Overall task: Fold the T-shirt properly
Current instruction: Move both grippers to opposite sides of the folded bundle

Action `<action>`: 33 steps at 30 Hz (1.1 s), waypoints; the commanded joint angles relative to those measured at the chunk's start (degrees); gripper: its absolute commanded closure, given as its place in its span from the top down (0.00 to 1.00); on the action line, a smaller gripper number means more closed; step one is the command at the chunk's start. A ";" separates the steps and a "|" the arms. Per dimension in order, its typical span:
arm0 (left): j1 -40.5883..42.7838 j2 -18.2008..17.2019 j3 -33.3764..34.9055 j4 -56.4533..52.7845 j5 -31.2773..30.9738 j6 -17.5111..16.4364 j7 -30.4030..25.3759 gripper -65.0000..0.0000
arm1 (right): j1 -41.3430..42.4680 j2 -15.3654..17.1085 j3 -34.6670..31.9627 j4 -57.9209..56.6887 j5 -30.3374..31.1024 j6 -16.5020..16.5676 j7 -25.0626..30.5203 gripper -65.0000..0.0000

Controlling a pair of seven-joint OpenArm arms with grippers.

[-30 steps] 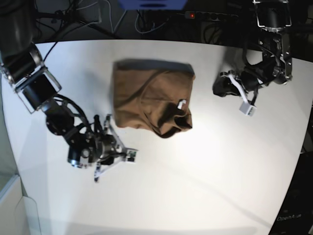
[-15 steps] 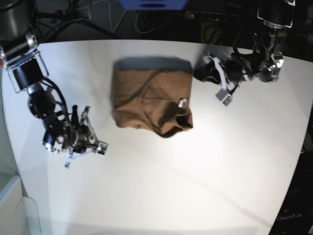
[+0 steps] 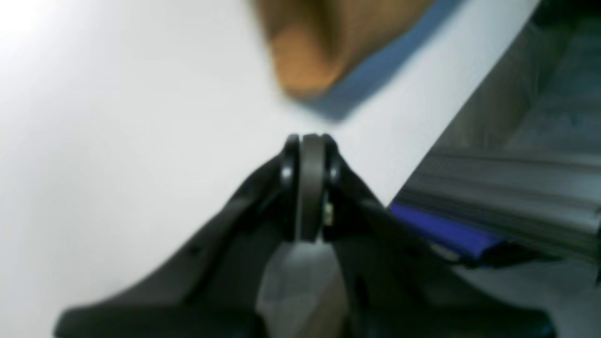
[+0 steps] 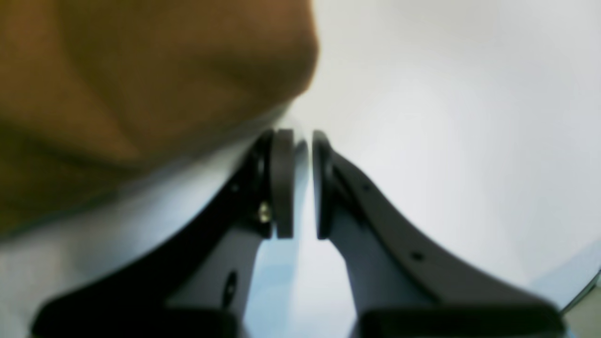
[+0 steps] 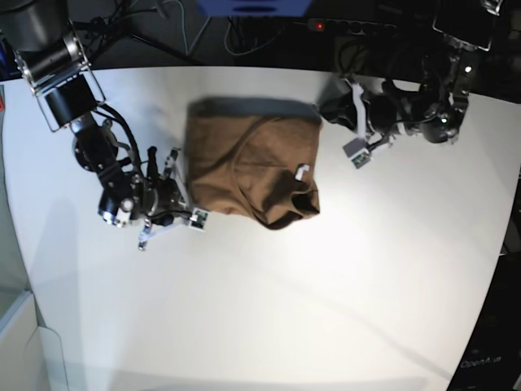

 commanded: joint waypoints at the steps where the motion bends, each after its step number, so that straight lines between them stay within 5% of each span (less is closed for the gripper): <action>1: 0.62 0.36 0.93 -1.29 6.74 1.78 5.15 0.03 | 0.50 0.15 0.40 0.77 0.35 -0.27 0.48 0.08; 12: -11.34 8.80 0.67 -18.87 6.74 1.78 -1.09 0.03 | -9.87 -0.73 3.74 3.49 0.44 -0.27 0.04 0.08; 21: -21.45 9.50 0.58 -27.93 6.57 1.78 -3.11 0.03 | -20.42 -1.96 9.02 13.16 0.44 -0.27 -0.32 0.08; 25: -25.67 9.59 0.31 -28.37 6.13 1.78 -3.11 0.03 | -24.29 -4.86 8.93 16.77 0.44 -0.27 -1.11 0.09; 33: -26.90 11.79 -14.98 -27.84 6.57 1.78 -2.58 0.03 | -26.40 -9.17 8.58 18.17 0.35 -0.27 -1.37 0.09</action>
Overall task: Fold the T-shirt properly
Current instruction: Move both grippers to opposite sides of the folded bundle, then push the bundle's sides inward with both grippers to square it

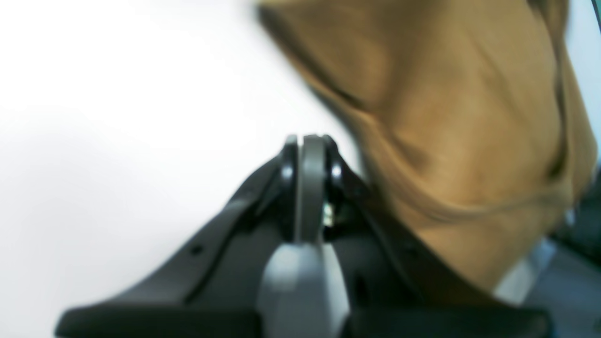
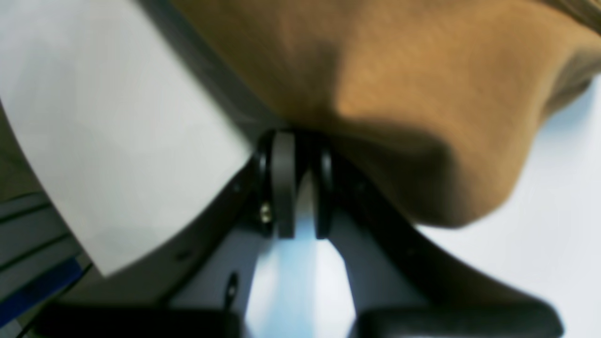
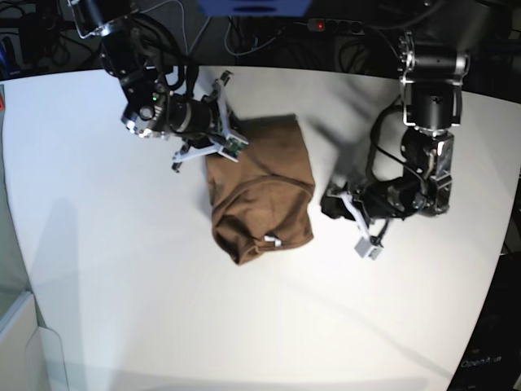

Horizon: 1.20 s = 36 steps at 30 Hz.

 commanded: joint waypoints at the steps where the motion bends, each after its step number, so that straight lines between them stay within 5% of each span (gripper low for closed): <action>1: -1.32 -0.81 -0.63 0.79 -0.89 -0.43 0.04 0.03 | -0.39 0.28 -0.36 0.01 -0.68 1.02 -2.38 0.09; 13: 7.47 -5.64 1.40 0.88 -0.54 -0.43 2.59 0.03 | -1.18 2.91 6.58 1.59 -11.84 1.02 -1.85 0.08; 28: 5.62 0.16 7.73 0.18 -0.36 -0.43 -0.58 0.03 | 2.34 6.08 8.43 1.24 -14.83 1.02 -1.94 0.08; 36: 3.25 -0.10 7.46 0.00 -0.36 -0.43 -3.04 0.03 | 2.08 0.10 8.08 1.68 -14.65 1.02 -2.38 0.08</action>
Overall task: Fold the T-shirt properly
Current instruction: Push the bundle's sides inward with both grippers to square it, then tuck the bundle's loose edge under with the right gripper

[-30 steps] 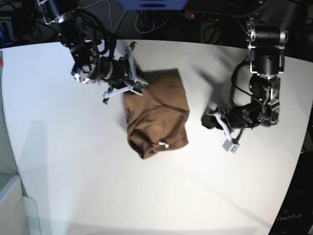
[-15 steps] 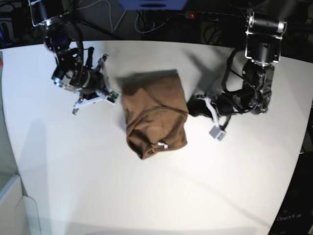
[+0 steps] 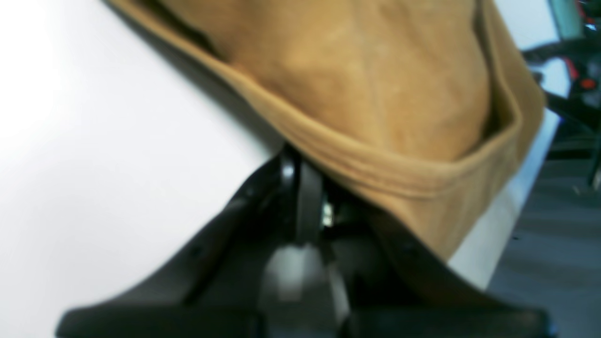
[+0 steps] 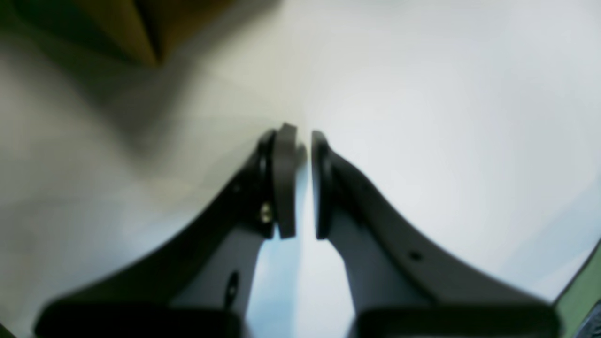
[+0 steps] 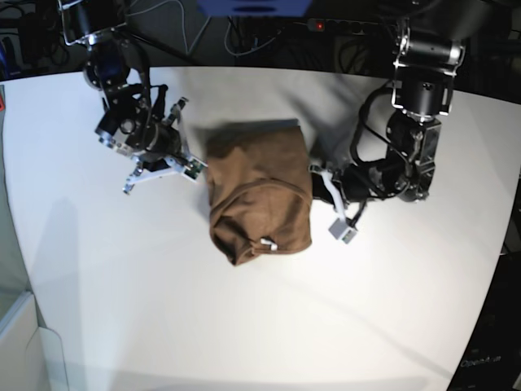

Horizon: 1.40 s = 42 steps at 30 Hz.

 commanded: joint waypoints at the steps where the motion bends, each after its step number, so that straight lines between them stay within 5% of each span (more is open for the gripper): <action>1: -0.71 -0.85 -0.08 -0.04 3.29 1.74 1.57 0.03 | 0.26 -1.22 -0.10 0.52 1.00 0.62 0.62 0.08; 14: -5.28 -0.41 -0.08 -2.07 3.11 1.74 -3.44 0.03 | -4.22 -9.13 -0.10 0.61 1.00 0.62 0.79 0.08; 21: -5.37 0.74 -0.08 -1.98 3.11 1.74 -3.61 0.03 | -5.37 -10.18 -0.01 0.61 0.91 0.62 1.06 0.08; 35: -0.45 -6.30 -4.56 -1.10 2.50 1.74 -2.82 0.03 | -2.20 -0.69 6.58 9.40 0.82 0.62 0.71 0.08; 42: 4.04 -7.88 -6.41 -1.10 2.68 1.74 -1.06 0.03 | -0.09 -0.69 6.93 14.32 1.08 0.62 0.62 0.08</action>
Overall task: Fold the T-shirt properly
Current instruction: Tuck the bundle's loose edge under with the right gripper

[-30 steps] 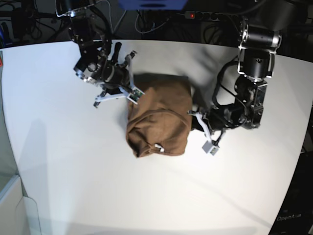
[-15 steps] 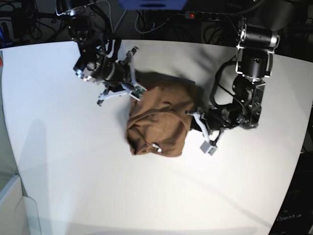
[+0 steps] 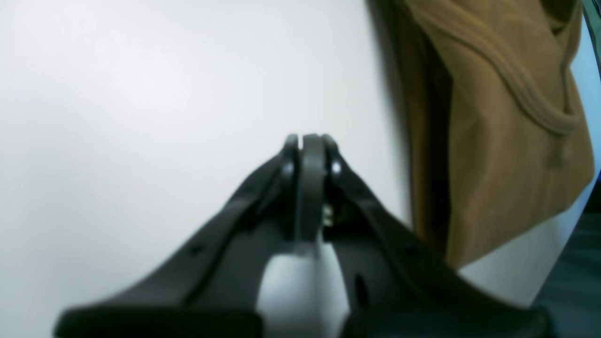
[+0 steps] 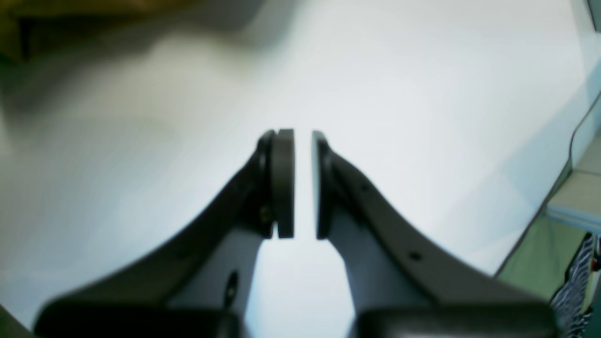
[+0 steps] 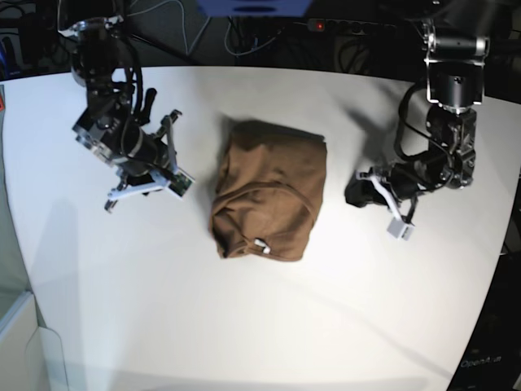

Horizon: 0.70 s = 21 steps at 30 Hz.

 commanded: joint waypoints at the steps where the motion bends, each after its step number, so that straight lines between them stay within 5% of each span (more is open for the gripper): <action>1: 1.51 -0.58 0.37 -0.27 4.29 1.19 4.31 0.03 | 1.84 -0.34 -0.11 1.08 0.08 -0.47 0.90 0.08; 11: 8.01 -0.58 0.28 6.94 4.29 1.19 4.58 0.03 | 10.63 -0.96 -8.28 0.90 -0.10 -0.47 -3.23 0.08; 21: 9.51 -0.49 0.28 6.85 4.29 1.19 4.58 0.03 | 15.37 -2.72 -12.85 -6.31 -0.01 -0.47 -1.29 0.08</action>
